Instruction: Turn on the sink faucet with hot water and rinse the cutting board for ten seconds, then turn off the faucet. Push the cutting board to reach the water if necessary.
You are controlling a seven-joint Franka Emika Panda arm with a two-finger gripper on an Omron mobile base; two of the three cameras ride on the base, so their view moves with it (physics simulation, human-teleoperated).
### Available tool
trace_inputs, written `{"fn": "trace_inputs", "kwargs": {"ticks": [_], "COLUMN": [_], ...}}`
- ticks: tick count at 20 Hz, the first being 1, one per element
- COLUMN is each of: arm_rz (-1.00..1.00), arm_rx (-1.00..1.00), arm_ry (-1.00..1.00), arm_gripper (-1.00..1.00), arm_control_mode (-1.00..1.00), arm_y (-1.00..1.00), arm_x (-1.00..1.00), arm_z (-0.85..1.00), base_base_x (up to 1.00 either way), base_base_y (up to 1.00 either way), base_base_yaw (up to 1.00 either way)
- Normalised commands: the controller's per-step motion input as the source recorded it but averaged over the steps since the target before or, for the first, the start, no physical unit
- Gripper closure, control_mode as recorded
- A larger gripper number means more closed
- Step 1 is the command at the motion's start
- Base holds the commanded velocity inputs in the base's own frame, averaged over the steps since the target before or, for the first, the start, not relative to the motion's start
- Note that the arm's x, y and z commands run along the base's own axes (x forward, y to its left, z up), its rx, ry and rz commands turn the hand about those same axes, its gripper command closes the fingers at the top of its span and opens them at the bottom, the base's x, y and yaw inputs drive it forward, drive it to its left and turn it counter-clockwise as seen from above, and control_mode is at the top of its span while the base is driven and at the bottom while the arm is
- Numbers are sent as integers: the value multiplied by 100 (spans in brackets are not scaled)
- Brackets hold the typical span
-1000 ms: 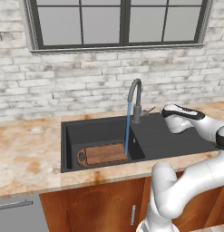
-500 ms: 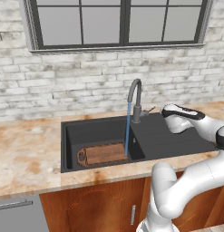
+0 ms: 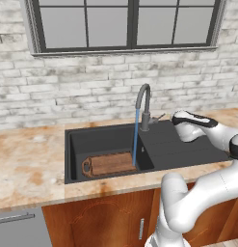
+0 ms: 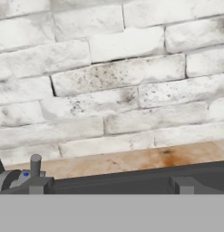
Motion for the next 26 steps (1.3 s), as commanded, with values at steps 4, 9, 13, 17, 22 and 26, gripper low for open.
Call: {"fn": "trace_inputs", "kwargs": {"ticks": [4,9,13,17,22,26], "arm_rz": [0,0,0,0,0,0], "arm_rx": [0,0,0,0,0,0], "arm_ry": [0,0,0,0,0,0], "arm_gripper": [-100,-100,-100,-100,-100,-100], "arm_control_mode": [-100,-100,-100,-100,-100,-100], "arm_y": [0,0,0,0,0,0], "arm_x": [0,0,0,0,0,0], "arm_z": [0,0,0,0,0,0], "base_base_x": [0,0,0,0,0,0], "base_base_y": [0,0,0,0,0,0], "base_base_yaw": [0,0,0,0,0,0]}}
